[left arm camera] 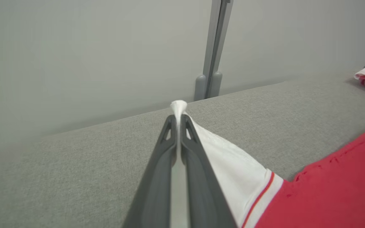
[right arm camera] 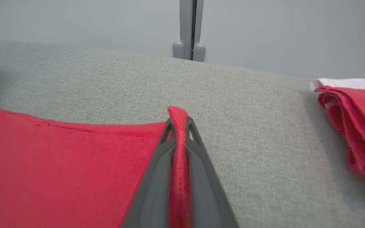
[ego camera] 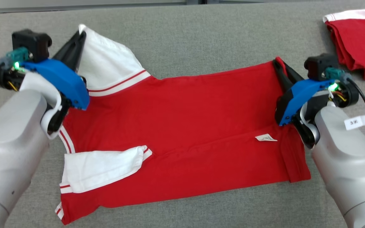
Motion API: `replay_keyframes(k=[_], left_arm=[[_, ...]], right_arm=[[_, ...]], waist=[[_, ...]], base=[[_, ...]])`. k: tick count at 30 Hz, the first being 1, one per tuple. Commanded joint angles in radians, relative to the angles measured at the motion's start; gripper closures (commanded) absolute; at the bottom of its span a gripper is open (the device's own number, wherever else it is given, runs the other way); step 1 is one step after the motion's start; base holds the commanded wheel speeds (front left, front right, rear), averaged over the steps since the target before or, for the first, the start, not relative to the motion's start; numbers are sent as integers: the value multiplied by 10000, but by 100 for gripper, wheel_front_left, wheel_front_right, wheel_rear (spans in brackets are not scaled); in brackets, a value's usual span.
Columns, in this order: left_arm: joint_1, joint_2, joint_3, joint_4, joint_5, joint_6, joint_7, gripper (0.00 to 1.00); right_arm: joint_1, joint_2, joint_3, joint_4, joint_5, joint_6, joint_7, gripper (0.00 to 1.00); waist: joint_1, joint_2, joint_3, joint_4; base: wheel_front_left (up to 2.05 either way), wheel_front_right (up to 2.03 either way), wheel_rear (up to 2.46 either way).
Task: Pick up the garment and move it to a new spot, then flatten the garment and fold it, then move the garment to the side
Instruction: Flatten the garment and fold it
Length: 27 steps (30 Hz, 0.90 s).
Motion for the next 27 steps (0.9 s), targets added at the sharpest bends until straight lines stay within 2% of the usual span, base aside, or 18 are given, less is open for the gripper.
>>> replay_keyframes(k=[1, 5, 10, 20, 27], left_arm=[[471, 140, 61, -275, -54, -2, -232, 100], [1103, 313, 93, -865, -27, 186, -457, 100], [2631, 811, 302, -2649, 28, 887, -644, 100], [4951, 1574, 721, -5861, 329, 2353, -689, 100], [6299, 2010, 947, -7257, 366, 3205, -693, 100]], right_arm=[[277, -8, -121, 163, -31, 2, -351, 100], [525, 14, -226, 376, -54, 2, -731, 100], [1053, -23, -420, 666, -176, 2, -1305, 100], [1709, -117, -773, 702, -407, 2, -1618, 100], [2278, -177, -1138, 242, -573, 2, -1652, 100]], waist=[[0, 0, -134, 54], [0, 0, -298, 148], [0, 0, -630, 335], [0, 0, -951, 574], [0, 0, -1152, 668]], base=[[0, 0, 0], [0, 0, 0], [0, 0, 0], [0, 0, 0], [0, 0, 0]])
